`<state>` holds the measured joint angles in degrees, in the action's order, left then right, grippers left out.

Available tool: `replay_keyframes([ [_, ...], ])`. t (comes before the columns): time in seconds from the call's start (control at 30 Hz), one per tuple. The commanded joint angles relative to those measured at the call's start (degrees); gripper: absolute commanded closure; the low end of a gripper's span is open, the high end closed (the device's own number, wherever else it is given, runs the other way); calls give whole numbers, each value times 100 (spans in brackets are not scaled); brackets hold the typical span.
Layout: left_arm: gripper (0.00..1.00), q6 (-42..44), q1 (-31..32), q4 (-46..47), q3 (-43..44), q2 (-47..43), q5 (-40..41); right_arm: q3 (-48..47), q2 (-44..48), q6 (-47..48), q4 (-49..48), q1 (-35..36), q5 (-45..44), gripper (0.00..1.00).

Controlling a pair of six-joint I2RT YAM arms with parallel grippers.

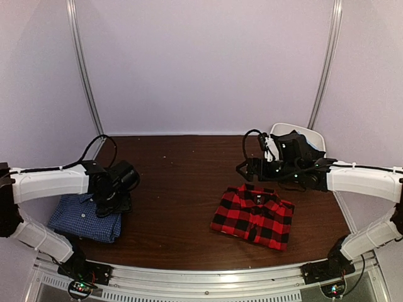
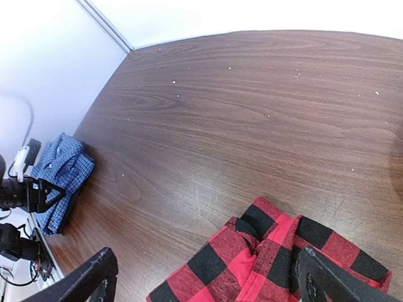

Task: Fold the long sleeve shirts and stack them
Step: Move the square-folded shirt to the center of the board.

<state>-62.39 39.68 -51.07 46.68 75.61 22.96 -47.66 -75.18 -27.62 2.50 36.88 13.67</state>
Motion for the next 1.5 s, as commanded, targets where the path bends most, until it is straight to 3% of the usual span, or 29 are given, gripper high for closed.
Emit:
replay_keyframes([
  [0.0, 28, -184, -48, -72, 85, 555, 534, 62, 206, -124, -389, -11, 188, 0],
  [0.43, 36, -703, -48, 36, 291, 2279, 1115, 228, 725, -141, -483, -16, -183, 0],
  [0.67, 68, -730, -128, 156, 431, 2649, 1364, 345, 979, -215, -632, -16, -302, 0],
  [0.83, 92, -115, -294, 455, 846, 2712, 1477, 334, 1117, -248, -683, -25, -380, 0],
  [0.93, 100, 212, -303, 510, 1301, 2861, 1514, 351, 1235, -261, -760, -28, -392, 1],
  [1.23, 100, 1001, -198, 1047, 2675, 3385, 650, 384, 1454, -195, -710, -32, -514, 2],
  [1.47, 100, 1145, 180, 1055, 4376, 4390, -42, 459, 1630, -106, -499, -46, -619, 2],
])
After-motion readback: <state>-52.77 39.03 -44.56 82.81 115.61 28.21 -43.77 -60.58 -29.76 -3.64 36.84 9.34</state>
